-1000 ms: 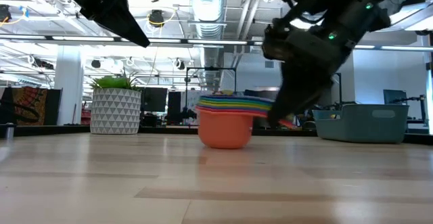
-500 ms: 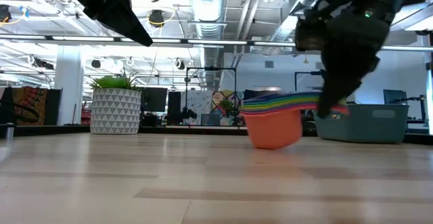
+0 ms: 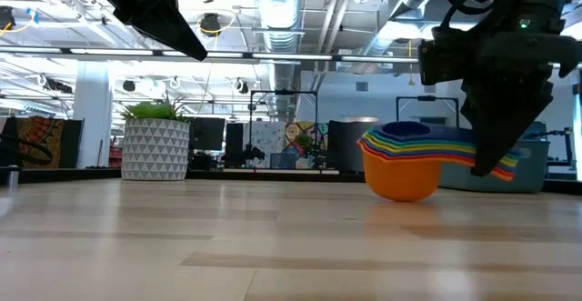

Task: Nest measuring cups in basket
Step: Put the nested measuring cups into the blue bin

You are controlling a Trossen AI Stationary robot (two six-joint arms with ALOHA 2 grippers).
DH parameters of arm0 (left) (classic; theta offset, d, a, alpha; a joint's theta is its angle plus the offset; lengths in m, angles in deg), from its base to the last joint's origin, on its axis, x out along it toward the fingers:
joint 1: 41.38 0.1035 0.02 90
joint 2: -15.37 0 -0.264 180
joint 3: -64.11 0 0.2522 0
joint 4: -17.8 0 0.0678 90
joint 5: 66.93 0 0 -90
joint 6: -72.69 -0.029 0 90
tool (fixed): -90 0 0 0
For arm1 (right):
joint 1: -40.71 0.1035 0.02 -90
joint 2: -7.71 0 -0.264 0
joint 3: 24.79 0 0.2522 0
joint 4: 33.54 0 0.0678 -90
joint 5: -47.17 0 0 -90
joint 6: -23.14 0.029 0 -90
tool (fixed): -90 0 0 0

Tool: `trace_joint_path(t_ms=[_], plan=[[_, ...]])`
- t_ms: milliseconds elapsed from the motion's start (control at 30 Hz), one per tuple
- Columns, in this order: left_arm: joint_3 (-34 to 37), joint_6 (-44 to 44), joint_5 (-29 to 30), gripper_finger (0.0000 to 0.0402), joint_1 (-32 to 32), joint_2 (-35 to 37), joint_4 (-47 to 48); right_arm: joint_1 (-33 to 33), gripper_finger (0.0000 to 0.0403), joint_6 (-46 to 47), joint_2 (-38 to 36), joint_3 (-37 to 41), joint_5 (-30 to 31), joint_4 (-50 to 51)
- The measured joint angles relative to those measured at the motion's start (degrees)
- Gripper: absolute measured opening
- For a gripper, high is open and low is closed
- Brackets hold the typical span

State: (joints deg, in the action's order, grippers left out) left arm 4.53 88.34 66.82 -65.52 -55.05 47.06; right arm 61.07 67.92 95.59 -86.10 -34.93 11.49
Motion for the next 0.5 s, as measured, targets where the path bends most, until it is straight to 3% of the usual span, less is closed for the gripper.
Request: trace_joint_path(t_ms=[300, 500], plan=[[0.0, -0.14, -0.02, 0.0054, -0.02, 0.0, -0.03, -3.2, 0.0181, 0.46, -0.31, -0.04, -5.13, -0.05], [0.0, -0.1, -0.02, 0.0054, -0.02, 0.0, 0.0, -5.6, 0.0214, 1.05, -0.31, -0.04, -8.46, -0.03]])
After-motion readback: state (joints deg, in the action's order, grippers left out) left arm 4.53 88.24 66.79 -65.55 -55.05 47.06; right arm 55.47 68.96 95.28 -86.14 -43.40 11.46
